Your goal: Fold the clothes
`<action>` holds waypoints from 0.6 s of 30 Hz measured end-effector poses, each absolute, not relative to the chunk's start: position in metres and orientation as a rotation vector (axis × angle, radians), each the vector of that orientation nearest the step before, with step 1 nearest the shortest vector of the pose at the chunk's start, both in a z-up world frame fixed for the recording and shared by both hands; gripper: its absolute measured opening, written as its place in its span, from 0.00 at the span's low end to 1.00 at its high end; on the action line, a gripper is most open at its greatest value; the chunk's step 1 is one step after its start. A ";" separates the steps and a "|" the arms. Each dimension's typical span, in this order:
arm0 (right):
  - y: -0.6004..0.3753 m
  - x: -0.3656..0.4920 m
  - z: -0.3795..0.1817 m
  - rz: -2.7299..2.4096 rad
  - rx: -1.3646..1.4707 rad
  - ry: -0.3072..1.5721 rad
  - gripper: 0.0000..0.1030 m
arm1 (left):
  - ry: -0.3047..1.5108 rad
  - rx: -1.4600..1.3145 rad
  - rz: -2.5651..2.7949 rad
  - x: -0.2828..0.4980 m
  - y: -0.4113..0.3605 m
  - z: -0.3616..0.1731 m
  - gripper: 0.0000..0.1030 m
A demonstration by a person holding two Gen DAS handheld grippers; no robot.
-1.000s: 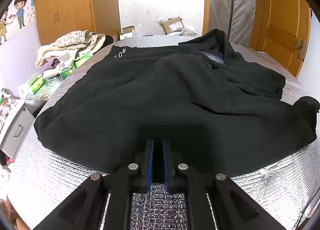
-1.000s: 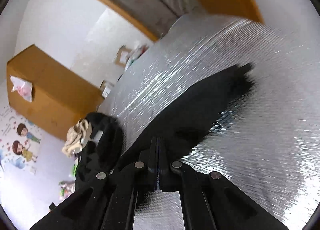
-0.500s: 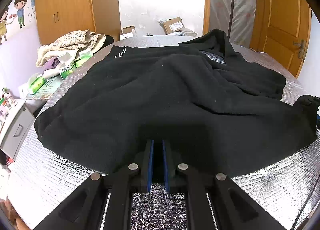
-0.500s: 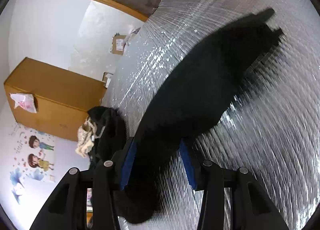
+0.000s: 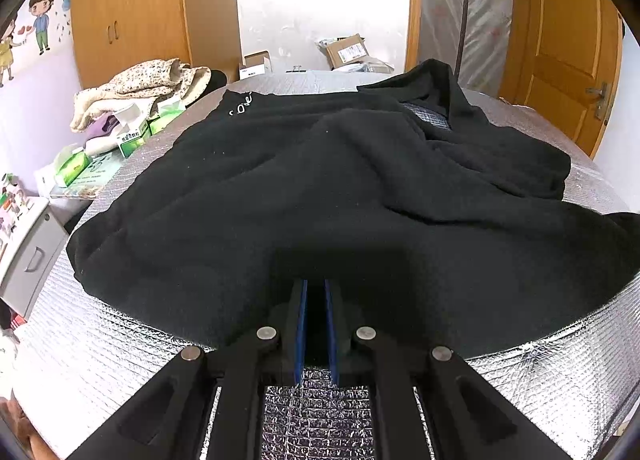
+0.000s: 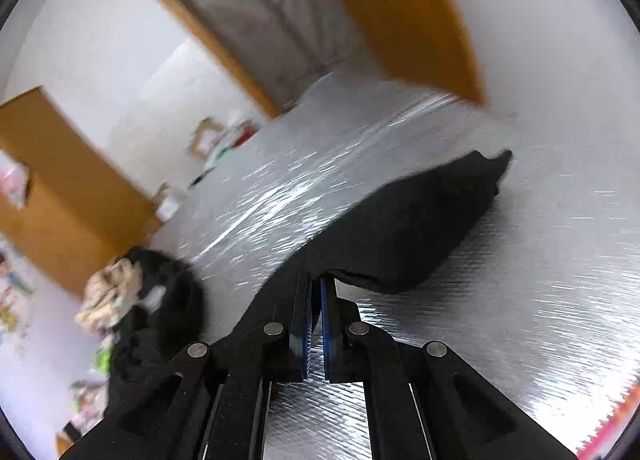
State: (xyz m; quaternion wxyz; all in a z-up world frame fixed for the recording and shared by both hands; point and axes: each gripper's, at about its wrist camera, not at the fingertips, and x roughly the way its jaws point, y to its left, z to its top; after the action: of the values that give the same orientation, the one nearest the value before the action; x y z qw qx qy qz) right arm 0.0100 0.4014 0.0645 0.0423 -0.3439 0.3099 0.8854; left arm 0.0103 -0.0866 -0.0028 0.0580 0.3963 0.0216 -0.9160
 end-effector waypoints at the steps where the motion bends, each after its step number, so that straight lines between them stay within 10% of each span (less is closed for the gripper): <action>1: 0.410 0.020 0.067 2.678 -1.032 0.950 0.04 | 0.059 1.201 -2.775 0.010 -0.086 -0.003 0.08; 18: 0.394 0.015 0.043 2.709 -1.287 0.713 0.23 | 0.121 1.245 -2.942 0.015 -0.051 0.017 0.08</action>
State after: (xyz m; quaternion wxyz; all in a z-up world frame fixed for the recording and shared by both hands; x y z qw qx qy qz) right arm 0.0147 0.3941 0.0434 0.0292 -0.4173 0.2312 0.8784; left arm 0.0146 -0.0513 0.0166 -0.0274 0.3892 0.0378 -0.9199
